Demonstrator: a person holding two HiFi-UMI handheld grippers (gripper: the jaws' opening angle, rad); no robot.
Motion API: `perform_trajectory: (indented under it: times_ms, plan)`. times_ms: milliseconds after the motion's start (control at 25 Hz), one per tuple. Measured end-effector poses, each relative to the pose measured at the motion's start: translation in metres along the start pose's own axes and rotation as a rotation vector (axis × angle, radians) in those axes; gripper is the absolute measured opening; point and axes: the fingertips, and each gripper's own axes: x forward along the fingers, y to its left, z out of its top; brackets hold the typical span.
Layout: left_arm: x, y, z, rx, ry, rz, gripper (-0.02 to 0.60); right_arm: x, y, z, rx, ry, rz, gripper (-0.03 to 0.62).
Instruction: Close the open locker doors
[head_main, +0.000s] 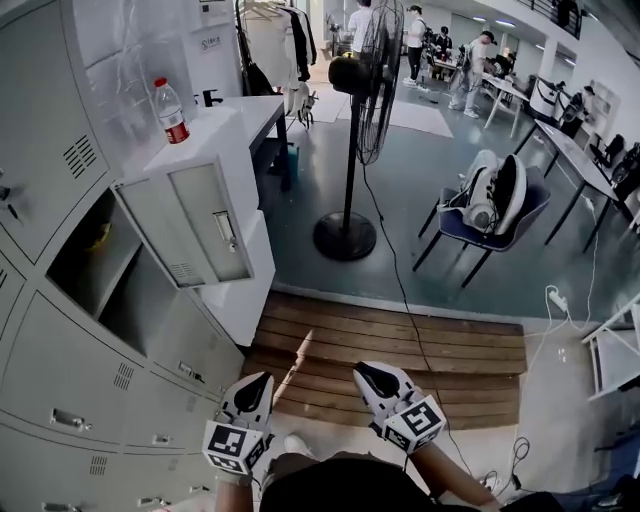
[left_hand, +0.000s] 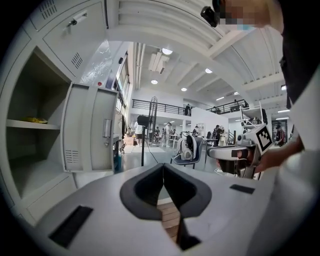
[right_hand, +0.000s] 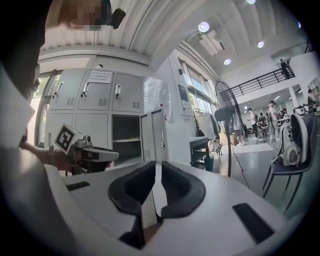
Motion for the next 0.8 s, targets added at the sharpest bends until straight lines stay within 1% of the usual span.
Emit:
perform_trajectory:
  times_ms: [240,400,560,800]
  plan:
    - [-0.029,0.083,-0.002,-0.006,-0.005,0.061,0.009,0.078,0.023,0.004,-0.024,-0.002,0.015,0.049]
    - [-0.055,0.126,-0.010,-0.024,-0.005,0.120,0.009,0.123,0.035,0.010,-0.044,-0.003,0.037,0.049]
    - [-0.077,0.153,-0.013,-0.055,-0.003,0.183,0.009,0.157,0.038,0.022,-0.058,-0.002,0.052,0.049]
    - [-0.100,0.180,-0.022,-0.094,0.006,0.264,0.009,0.204,0.038,0.032,-0.088,-0.001,0.098,0.049]
